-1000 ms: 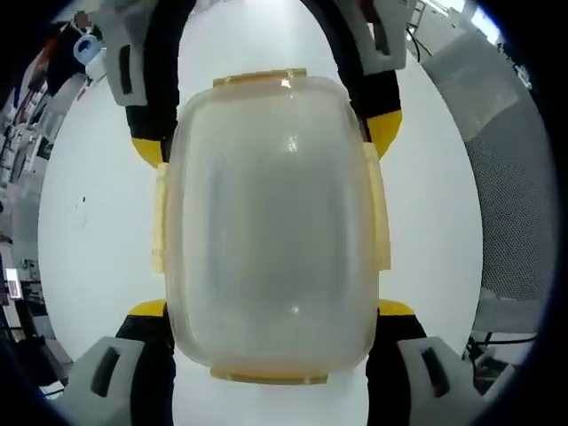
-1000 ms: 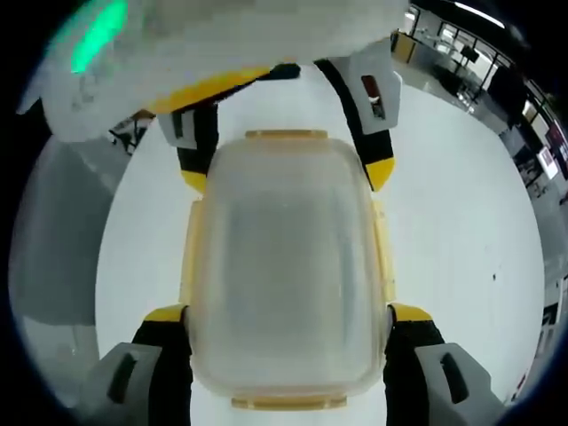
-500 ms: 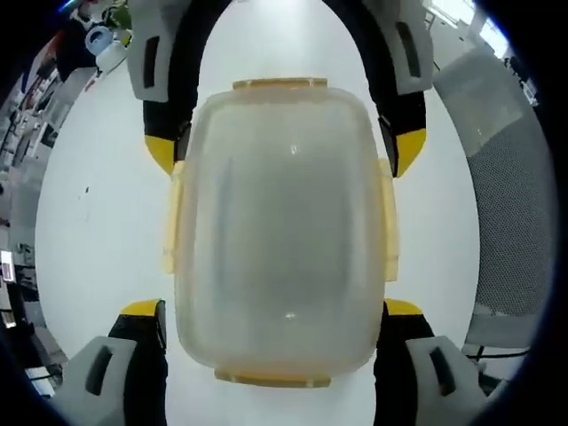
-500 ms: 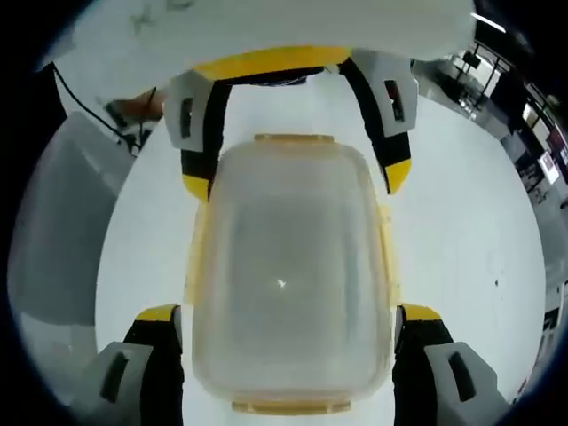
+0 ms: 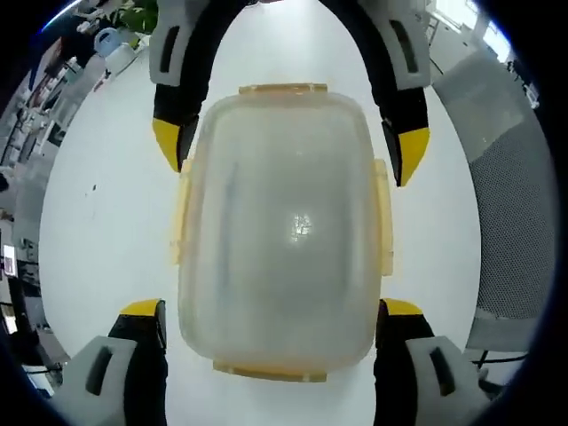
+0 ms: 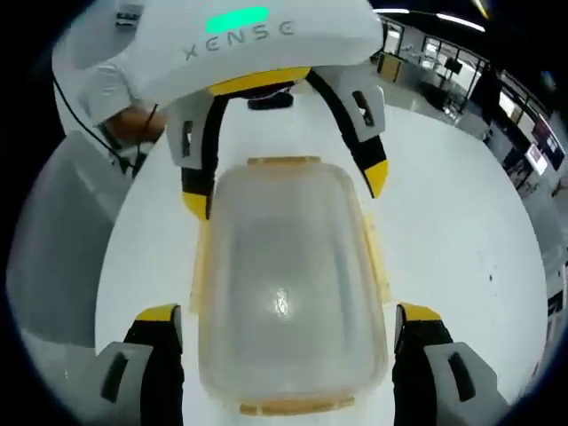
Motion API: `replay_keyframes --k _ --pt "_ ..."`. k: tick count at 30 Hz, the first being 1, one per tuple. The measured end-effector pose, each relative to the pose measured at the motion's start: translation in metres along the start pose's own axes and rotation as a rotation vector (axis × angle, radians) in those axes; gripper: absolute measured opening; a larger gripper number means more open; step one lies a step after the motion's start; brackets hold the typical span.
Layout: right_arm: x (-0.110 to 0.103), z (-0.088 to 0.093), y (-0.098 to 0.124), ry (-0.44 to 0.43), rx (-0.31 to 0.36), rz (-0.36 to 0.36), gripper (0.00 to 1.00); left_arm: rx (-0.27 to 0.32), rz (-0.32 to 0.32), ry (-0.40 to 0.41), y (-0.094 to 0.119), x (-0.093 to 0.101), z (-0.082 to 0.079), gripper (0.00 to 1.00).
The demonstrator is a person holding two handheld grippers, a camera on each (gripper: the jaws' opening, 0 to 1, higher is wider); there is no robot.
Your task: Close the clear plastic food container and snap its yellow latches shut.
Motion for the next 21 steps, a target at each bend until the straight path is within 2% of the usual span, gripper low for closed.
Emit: replay_keyframes --k 15,21 --pt "-0.003 0.009 0.01 -0.046 0.029 0.038 1.0 0.05 -0.012 0.049 0.005 0.008 0.01 0.99" --pt "-0.002 0.01 0.016 -0.08 0.062 0.065 1.0 0.09 -0.018 0.109 0.008 0.008 0.017 0.99"
Point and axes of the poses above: the point that each gripper's makers call its tool centre point, and the gripper's own axes: y roughly backward along the fingers, x roughly to its right, z roughly out of its underside, the point moved 8 cm from there along y, roughly backward along the fingers, and after that the axes turned 13 degrees about z, right-handed, at the moved point
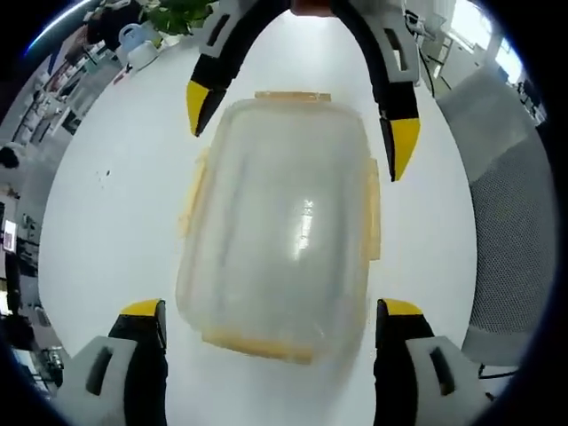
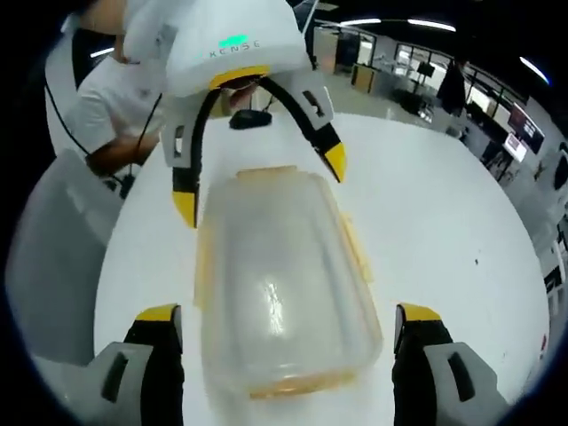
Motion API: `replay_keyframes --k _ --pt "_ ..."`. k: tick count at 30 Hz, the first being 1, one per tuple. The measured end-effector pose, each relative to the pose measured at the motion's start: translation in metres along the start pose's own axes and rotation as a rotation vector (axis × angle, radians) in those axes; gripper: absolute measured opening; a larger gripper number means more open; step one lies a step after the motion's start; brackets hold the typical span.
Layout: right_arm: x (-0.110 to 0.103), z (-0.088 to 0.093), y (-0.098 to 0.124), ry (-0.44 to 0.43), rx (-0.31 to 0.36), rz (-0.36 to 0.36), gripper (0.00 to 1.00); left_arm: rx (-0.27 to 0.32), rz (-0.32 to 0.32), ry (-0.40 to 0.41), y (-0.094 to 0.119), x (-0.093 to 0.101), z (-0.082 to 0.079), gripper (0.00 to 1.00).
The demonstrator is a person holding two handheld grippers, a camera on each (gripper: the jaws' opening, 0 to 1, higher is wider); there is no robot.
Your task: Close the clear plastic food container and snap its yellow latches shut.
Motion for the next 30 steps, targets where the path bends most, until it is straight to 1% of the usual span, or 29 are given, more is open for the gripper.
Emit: replay_keyframes --k 3,5,8,13,21,26,30 --pt "0.0 -0.001 0.003 -0.024 0.011 0.005 1.0 0.011 -0.003 0.016 0.002 0.0 0.003 0.99" --pt "0.0 -0.002 0.004 -0.025 0.025 0.01 0.98 0.017 -0.007 0.028 0.003 -0.001 0.004 0.99" --pt "-0.001 -0.003 0.006 -0.038 0.033 0.014 0.98 0.038 -0.011 0.056 0.005 -0.001 0.006 0.99" --pt "-0.001 -0.002 0.008 -0.07 0.044 0.021 0.98 0.05 -0.008 0.078 0.006 0.003 0.014 0.99" --pt "-0.002 -0.002 0.012 -0.109 0.072 0.033 0.98 0.1 -0.007 0.136 0.007 0.011 0.026 0.99" --pt "-0.003 0.0 0.014 -0.129 0.075 0.041 0.98 0.125 -0.013 0.163 0.009 0.012 0.032 0.99" --pt "-0.003 0.001 0.018 -0.163 0.092 0.053 0.98 0.152 -0.017 0.195 0.011 0.012 0.036 0.99"
Point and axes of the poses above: the point that each gripper's makers call its tool centre point, and the gripper's own axes: y roughly backward along the fingers, x roughly to its right, z roughly out of its underside, the point moved 8 cm from there along y, roughly backward along the fingers, and after that the axes turned 13 degrees about z, right-handed, at the moved point
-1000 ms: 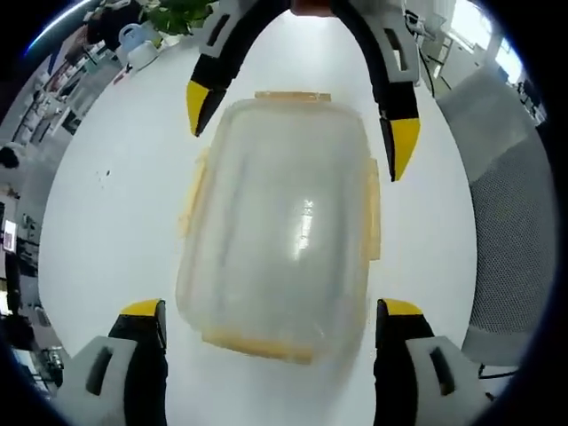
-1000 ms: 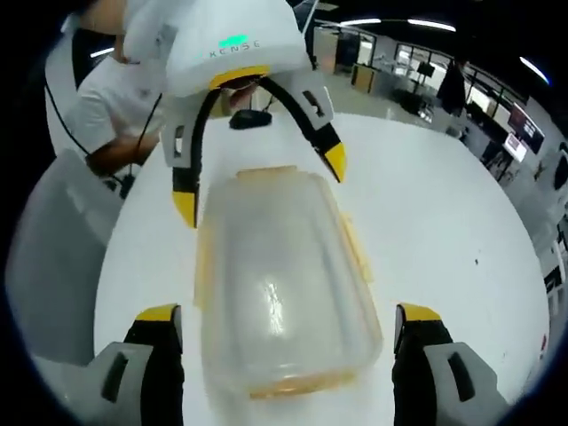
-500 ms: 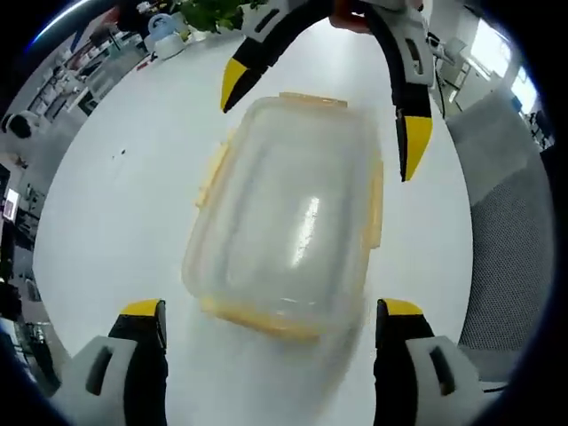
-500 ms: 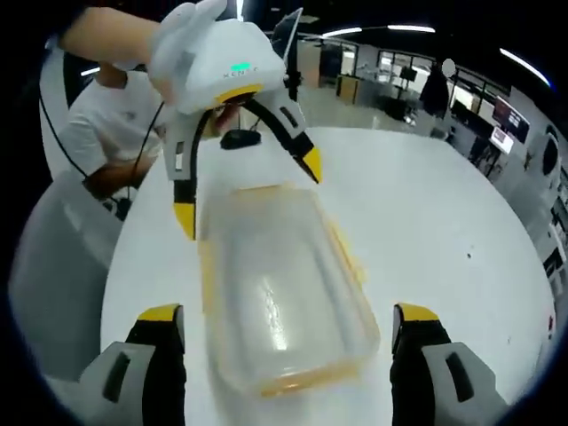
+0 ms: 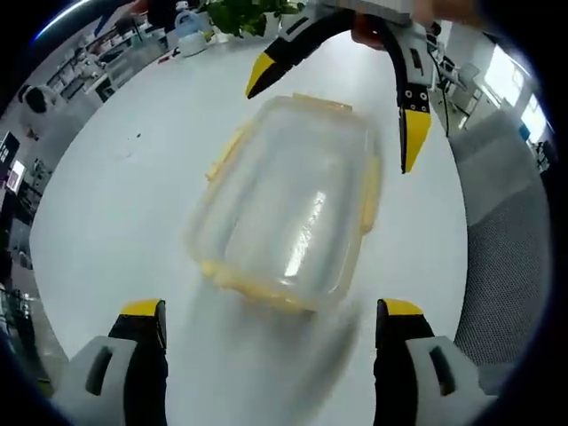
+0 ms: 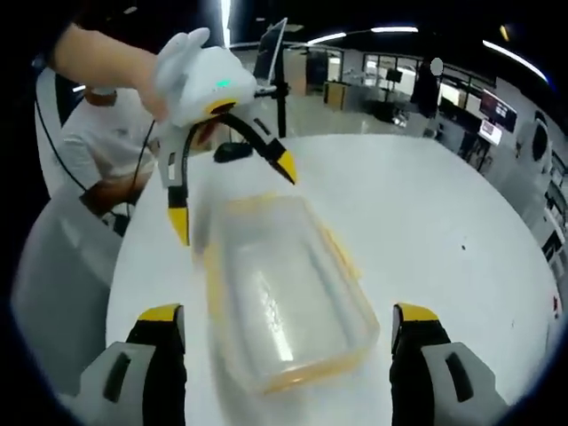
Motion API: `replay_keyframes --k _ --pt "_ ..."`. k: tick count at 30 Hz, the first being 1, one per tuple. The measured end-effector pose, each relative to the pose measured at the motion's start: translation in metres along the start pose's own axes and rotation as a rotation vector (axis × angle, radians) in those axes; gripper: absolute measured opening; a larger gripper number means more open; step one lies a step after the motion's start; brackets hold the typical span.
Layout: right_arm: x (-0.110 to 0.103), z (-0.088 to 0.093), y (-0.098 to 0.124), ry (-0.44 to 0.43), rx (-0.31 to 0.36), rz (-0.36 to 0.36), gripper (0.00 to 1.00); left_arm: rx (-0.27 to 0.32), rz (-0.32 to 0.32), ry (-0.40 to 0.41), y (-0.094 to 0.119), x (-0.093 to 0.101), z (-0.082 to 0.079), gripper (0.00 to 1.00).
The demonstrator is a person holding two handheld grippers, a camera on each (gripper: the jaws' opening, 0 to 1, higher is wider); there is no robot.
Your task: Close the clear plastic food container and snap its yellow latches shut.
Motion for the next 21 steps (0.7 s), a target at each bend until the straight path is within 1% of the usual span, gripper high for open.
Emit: replay_keyframes --k 3,4,8,12,17,20,21 --pt "0.0 0.001 0.002 -0.021 0.011 0.01 0.98 0.023 0.0 0.029 0.002 0.0 0.002 0.99" --pt "0.0 0.002 0.003 -0.025 0.015 0.014 0.98 0.038 -0.001 0.04 0.003 0.001 0.003 0.99" --pt "0.001 0.002 0.007 -0.055 0.047 0.033 0.97 0.061 -0.016 0.053 0.005 0.001 0.006 0.99" --pt "0.001 0.002 0.012 -0.075 0.069 0.052 0.97 0.1 -0.034 0.075 0.008 0.001 0.01 0.99" --pt "0.003 0.003 0.017 -0.123 0.103 0.085 0.97 0.161 -0.037 0.136 0.011 0.004 0.014 0.99" --pt "0.003 0.005 0.02 -0.161 0.121 0.097 0.97 0.2 -0.026 0.178 0.012 0.006 0.018 0.99" --pt "0.004 0.005 0.022 -0.174 0.129 0.1 0.97 0.202 -0.026 0.183 0.012 0.006 0.018 0.99"
Point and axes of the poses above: the point that each gripper's makers call its tool centre point, and the gripper's own axes: y roughly backward along the fingers, x roughly to its right, z roughly out of its underside, the point moved 8 cm from there along y, roughly backward along the fingers, and after that the axes turned 13 degrees about z, right-handed, at the moved point
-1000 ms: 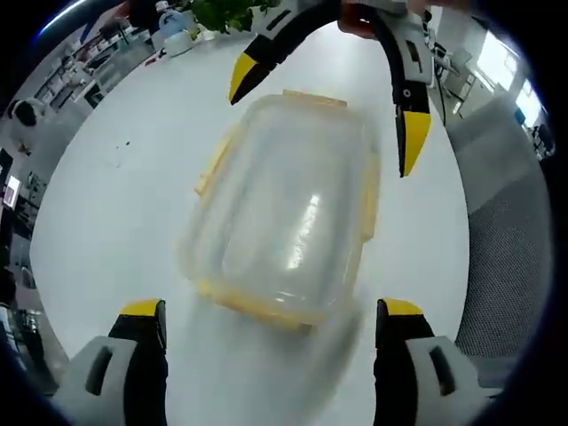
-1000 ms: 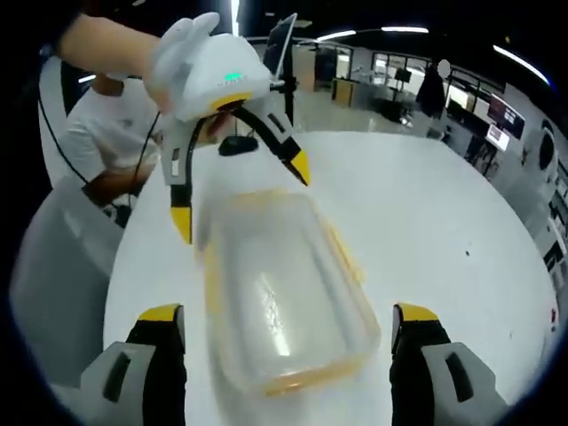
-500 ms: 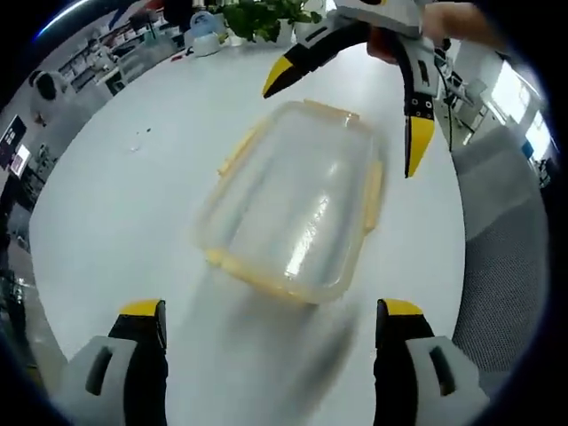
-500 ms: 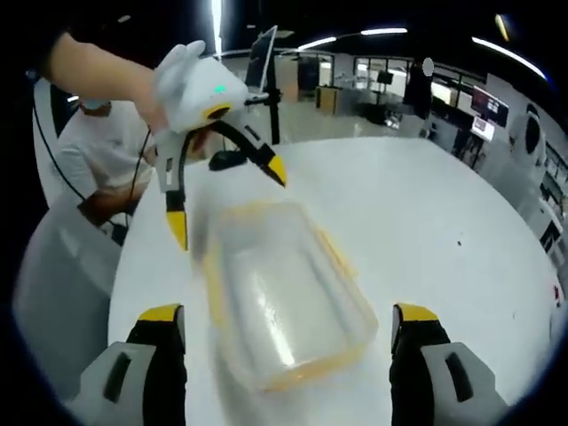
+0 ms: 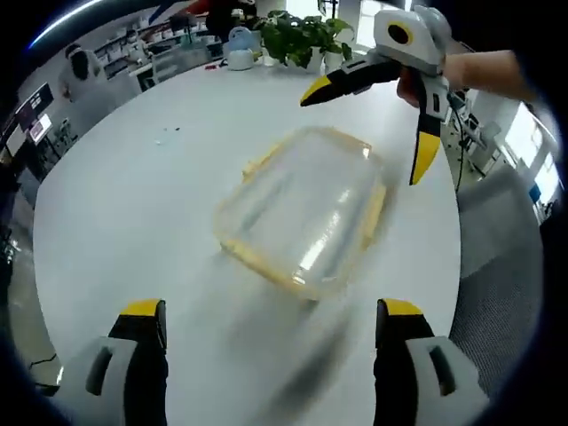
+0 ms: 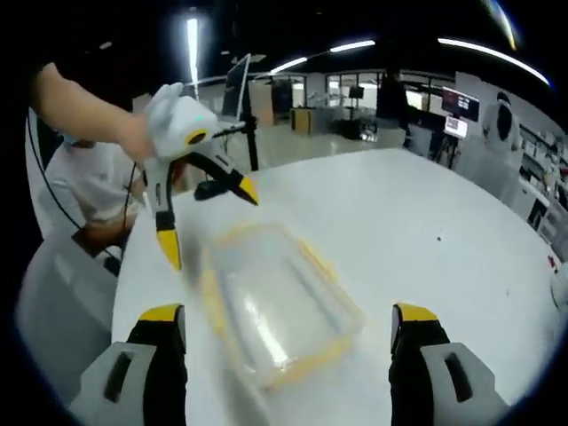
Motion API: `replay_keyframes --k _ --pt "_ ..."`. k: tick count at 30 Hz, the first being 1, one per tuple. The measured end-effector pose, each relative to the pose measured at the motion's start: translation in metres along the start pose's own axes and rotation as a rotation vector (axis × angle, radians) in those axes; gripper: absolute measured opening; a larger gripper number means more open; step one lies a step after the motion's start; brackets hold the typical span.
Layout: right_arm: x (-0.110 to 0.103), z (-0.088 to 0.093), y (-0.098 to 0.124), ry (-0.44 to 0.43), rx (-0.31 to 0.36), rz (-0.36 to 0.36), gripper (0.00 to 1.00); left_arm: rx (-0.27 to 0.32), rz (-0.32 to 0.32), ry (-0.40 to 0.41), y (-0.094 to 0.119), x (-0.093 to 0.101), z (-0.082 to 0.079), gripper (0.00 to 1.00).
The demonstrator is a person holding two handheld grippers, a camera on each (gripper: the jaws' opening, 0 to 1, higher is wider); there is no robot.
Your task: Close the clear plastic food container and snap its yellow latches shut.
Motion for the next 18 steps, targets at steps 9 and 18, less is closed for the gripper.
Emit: replay_keyframes --k 9,18 --pt "-0.001 0.003 0.006 -0.036 0.019 0.02 0.97 0.054 -0.023 0.038 0.003 0.003 0.008 0.99" --pt "-0.003 -0.002 0.016 -0.093 0.076 0.052 0.97 0.138 -0.059 0.1 0.012 0.006 0.013 0.99"
Point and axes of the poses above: the point that each gripper's makers call its tool centre point, and the gripper's own axes: y roughly backward along the fingers, x roughly to its right, z roughly out of its underside, the point moved 8 cm from there along y, roughly backward along the fingers, and after that the axes turned 13 degrees about z, right-handed, at the moved point
